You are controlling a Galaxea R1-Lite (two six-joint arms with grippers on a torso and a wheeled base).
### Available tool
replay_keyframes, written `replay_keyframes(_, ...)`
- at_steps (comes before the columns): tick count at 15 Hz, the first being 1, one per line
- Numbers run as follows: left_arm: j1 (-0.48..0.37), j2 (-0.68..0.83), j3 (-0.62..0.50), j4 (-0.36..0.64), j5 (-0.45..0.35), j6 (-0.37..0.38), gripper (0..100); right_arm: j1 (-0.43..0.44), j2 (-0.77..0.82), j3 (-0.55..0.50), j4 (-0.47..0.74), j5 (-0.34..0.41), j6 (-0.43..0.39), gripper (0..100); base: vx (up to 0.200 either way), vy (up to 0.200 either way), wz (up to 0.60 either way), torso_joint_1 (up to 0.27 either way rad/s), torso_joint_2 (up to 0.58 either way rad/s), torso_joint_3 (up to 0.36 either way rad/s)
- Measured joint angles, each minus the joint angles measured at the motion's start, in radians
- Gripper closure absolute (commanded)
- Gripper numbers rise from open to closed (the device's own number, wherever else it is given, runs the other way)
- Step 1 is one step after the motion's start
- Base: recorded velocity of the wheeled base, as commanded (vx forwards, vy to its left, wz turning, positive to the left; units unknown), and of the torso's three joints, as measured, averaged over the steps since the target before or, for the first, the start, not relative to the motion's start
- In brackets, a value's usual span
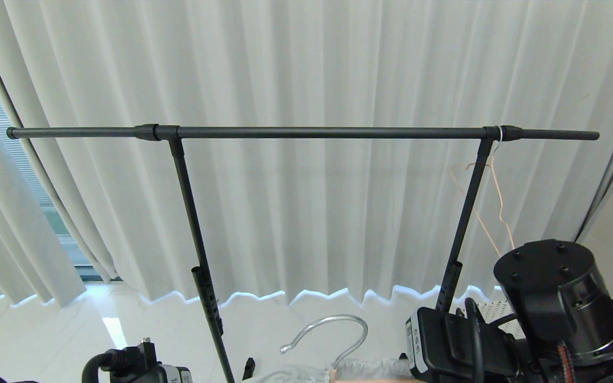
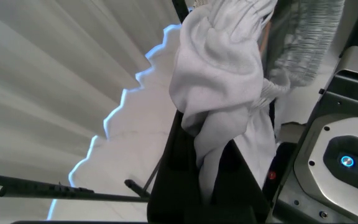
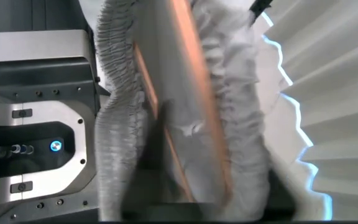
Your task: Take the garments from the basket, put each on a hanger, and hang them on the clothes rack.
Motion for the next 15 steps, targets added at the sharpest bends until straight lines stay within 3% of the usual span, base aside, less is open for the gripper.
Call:
replay_keyframes(6, 0.000, -0.001, 0.000, -0.001, 0.003, 0.001, 100, -0.003, -0.003, 0.000, -0.002, -0.005, -0.017, 100, 0.000, 0.000, 0.00, 0.000, 0.00, 0.000)
replay_keyframes(8, 0.000, 0.001, 0.001, -0.002, 0.004, 0.001, 100, -0.004, -0.009, -0.002, -0.001, -0.005, -0.099, 100, 0.000, 0.000, 0.00, 0.000, 0.00, 0.000)
replay_keyframes(9, 0.000, 0.003, 0.002, -0.003, 0.005, 0.001, 0, -0.004, -0.011, -0.001, 0.000, -0.005, -0.121, 100, 0.000, 0.000, 0.00, 0.000, 0.00, 0.000)
replay_keyframes(15, 0.000, 0.000, 0.000, -0.003, 0.004, -0.002, 0, -0.043, -0.018, -0.014, -0.002, -0.033, -0.184, 100, 0.000, 0.000, 0.00, 0.000, 0.00, 0.000)
